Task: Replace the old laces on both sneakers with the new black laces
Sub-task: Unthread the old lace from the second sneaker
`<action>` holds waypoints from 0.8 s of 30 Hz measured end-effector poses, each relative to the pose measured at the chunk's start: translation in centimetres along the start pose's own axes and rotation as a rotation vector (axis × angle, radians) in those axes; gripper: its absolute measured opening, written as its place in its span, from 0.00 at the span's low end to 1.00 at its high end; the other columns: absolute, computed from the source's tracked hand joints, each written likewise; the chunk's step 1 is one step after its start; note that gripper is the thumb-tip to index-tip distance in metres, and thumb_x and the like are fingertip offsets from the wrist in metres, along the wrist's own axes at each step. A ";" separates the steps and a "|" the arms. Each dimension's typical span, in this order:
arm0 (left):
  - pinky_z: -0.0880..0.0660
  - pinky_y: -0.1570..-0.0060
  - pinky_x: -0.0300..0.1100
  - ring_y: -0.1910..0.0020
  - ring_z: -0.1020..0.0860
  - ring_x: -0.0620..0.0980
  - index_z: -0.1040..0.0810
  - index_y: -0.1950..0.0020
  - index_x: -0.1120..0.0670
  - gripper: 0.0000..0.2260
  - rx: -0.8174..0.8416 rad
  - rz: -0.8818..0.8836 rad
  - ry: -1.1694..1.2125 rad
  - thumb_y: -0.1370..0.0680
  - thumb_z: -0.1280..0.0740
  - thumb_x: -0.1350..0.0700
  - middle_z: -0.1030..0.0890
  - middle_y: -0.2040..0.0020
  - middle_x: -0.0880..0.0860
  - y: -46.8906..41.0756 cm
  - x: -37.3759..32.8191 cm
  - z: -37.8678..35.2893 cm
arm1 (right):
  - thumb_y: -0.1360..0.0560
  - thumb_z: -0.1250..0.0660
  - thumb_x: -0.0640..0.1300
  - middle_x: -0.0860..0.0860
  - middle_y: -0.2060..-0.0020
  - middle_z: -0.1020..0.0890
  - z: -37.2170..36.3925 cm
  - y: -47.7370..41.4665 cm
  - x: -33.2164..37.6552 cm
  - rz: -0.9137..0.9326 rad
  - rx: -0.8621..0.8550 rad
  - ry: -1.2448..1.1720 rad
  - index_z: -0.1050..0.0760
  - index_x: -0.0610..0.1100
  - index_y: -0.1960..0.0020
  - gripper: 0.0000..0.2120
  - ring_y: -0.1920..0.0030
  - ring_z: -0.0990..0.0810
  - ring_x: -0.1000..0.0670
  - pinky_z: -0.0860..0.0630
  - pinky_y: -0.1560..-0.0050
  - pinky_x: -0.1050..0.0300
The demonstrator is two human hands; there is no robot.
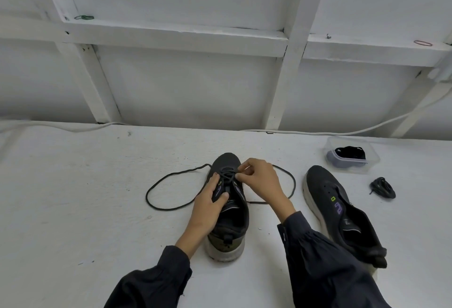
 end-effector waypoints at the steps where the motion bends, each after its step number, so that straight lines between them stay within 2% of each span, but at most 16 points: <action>1: 0.37 0.26 0.50 0.26 0.34 0.49 0.38 0.23 0.51 0.27 -0.001 0.002 0.002 0.20 0.34 0.60 0.33 0.25 0.51 0.0 0.0 0.0 | 0.31 0.26 0.44 0.53 0.62 0.16 0.1 0.2 -0.2 -0.010 -0.018 -0.028 0.22 0.49 0.57 0.05 0.59 0.18 0.52 0.22 0.57 0.54; 5: 0.37 0.26 0.50 0.26 0.34 0.49 0.37 0.23 0.50 0.27 -0.003 0.006 0.004 0.20 0.34 0.61 0.33 0.25 0.51 0.0 0.0 -0.1 | 0.32 0.25 0.41 0.52 0.64 0.16 -0.3 0.7 -0.7 -0.023 -0.025 -0.101 0.19 0.46 0.62 0.04 0.61 0.18 0.52 0.19 0.54 0.50; 7: 0.36 0.27 0.50 0.27 0.34 0.49 0.37 0.23 0.50 0.27 -0.002 0.008 0.001 0.20 0.35 0.61 0.32 0.25 0.51 0.0 0.1 0.0 | 0.30 0.25 0.42 0.52 0.63 0.15 -0.4 0.6 -0.6 -0.016 -0.030 -0.103 0.16 0.45 0.59 0.01 0.61 0.17 0.53 0.18 0.53 0.50; 10: 0.36 0.27 0.50 0.27 0.34 0.50 0.38 0.23 0.50 0.27 0.002 0.010 -0.010 0.21 0.35 0.61 0.32 0.25 0.51 0.1 0.0 0.0 | 0.28 0.26 0.44 0.53 0.63 0.15 -0.5 0.5 0.0 -0.003 -0.044 -0.048 0.15 0.46 0.58 0.03 0.61 0.18 0.53 0.19 0.54 0.50; 14: 0.38 0.26 0.48 0.26 0.34 0.48 0.38 0.23 0.51 0.27 0.007 0.001 -0.015 0.21 0.35 0.62 0.33 0.25 0.51 0.2 -0.2 0.0 | 0.27 0.31 0.45 0.54 0.59 0.16 -0.6 0.6 1.0 0.008 -0.044 0.142 0.18 0.48 0.57 0.04 0.56 0.19 0.51 0.22 0.55 0.53; 18: 0.39 0.26 0.45 0.26 0.36 0.47 0.38 0.23 0.51 0.27 0.018 -0.004 -0.029 0.20 0.35 0.62 0.34 0.24 0.50 0.2 -0.4 -0.1 | 0.24 0.36 0.46 0.50 0.60 0.19 -1.0 0.2 1.8 0.058 -0.018 0.262 0.24 0.44 0.53 0.06 0.58 0.21 0.47 0.27 0.58 0.53; 21: 0.39 0.26 0.44 0.26 0.35 0.47 0.38 0.23 0.51 0.27 0.024 -0.008 -0.036 0.20 0.35 0.62 0.34 0.24 0.50 0.2 -0.5 -0.1 | 0.22 0.40 0.46 0.48 0.63 0.20 -1.0 -0.2 2.4 0.093 -0.072 0.283 0.29 0.42 0.52 0.07 0.61 0.22 0.43 0.30 0.62 0.52; 24: 0.36 0.27 0.48 0.27 0.33 0.49 0.38 0.23 0.50 0.27 0.020 -0.002 -0.035 0.21 0.35 0.62 0.32 0.25 0.51 0.2 -0.3 0.0 | 0.21 0.39 0.48 0.50 0.62 0.19 -1.1 -0.4 1.8 0.080 -0.052 0.198 0.28 0.44 0.52 0.07 0.61 0.21 0.45 0.27 0.60 0.50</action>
Point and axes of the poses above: each hand's wrist, its own y-axis away from the middle knuckle, its own z-axis out of the back of the hand, x = y × z, the point moved 8 cm from there along -y, towards the middle knuckle
